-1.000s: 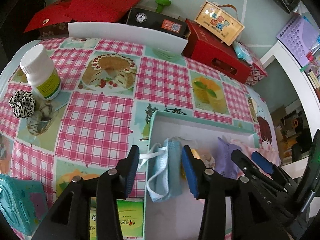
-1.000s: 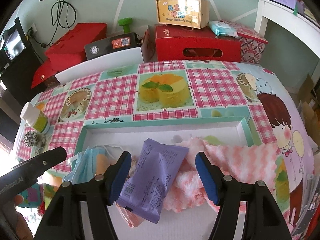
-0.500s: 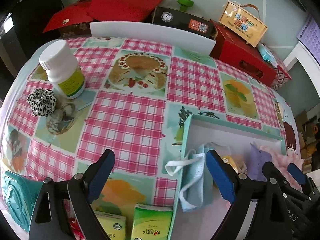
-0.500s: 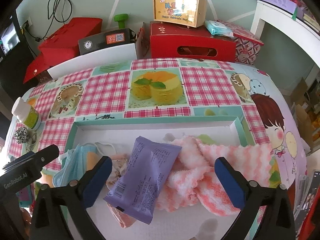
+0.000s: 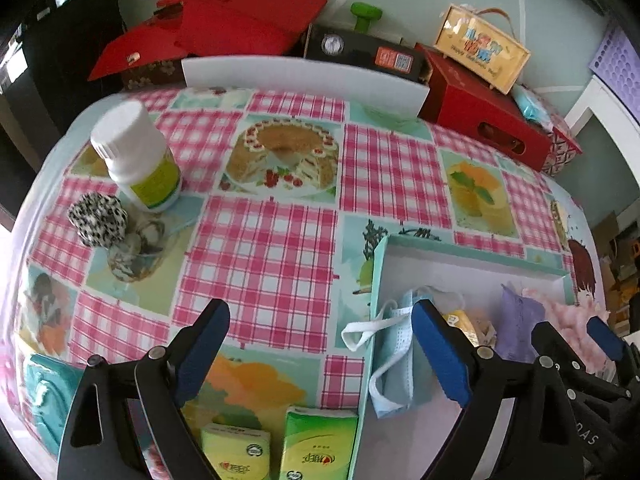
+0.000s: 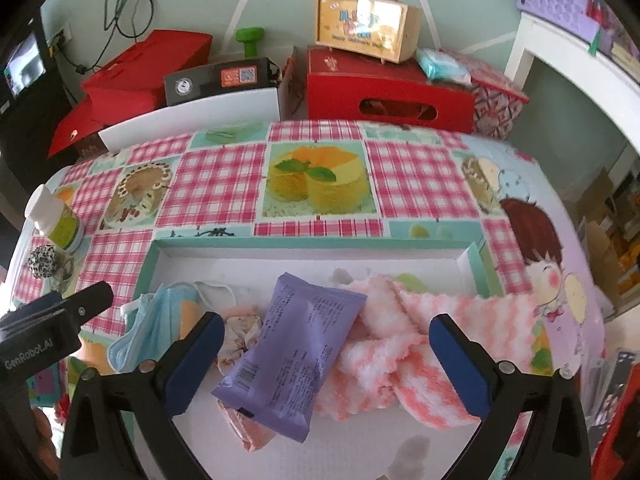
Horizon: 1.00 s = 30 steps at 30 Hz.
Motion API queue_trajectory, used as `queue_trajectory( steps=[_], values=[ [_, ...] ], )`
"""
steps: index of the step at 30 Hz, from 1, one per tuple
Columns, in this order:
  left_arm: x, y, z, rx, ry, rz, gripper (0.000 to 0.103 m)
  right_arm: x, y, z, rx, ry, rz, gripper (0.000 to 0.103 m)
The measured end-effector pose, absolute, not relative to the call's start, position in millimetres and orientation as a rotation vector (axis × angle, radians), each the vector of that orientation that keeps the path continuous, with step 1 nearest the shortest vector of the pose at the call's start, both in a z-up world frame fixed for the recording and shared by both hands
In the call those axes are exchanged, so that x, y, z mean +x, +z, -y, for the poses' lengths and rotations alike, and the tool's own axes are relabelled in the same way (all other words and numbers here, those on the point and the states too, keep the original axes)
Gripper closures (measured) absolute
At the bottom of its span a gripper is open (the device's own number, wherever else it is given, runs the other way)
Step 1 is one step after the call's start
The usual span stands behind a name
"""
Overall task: Organize soft objects
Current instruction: 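Move both grippers away from the tray toward the green tissue packs and teal box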
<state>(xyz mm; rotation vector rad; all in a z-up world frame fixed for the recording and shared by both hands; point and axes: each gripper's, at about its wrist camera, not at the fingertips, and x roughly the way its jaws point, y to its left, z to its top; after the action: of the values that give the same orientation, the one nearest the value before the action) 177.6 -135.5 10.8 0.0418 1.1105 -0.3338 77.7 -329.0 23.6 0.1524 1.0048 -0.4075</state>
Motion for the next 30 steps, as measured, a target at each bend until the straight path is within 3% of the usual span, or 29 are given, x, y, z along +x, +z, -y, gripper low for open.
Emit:
queue_trajectory(
  steps=[12, 19, 30],
  values=[
    [180, 55, 86, 0.060, -0.272, -1.004, 0.011, 77, 54, 297, 0.153, -0.327, -0.939, 0.000],
    [188, 71, 16, -0.040, -0.120, -0.965, 0.011, 88, 47, 272, 0.136, -0.271, -0.953, 0.000],
    [189, 63, -68, -0.172, 0.049, -0.971, 0.011, 107, 43, 220, 0.093, -0.143, -0.959, 0.000]
  ],
)
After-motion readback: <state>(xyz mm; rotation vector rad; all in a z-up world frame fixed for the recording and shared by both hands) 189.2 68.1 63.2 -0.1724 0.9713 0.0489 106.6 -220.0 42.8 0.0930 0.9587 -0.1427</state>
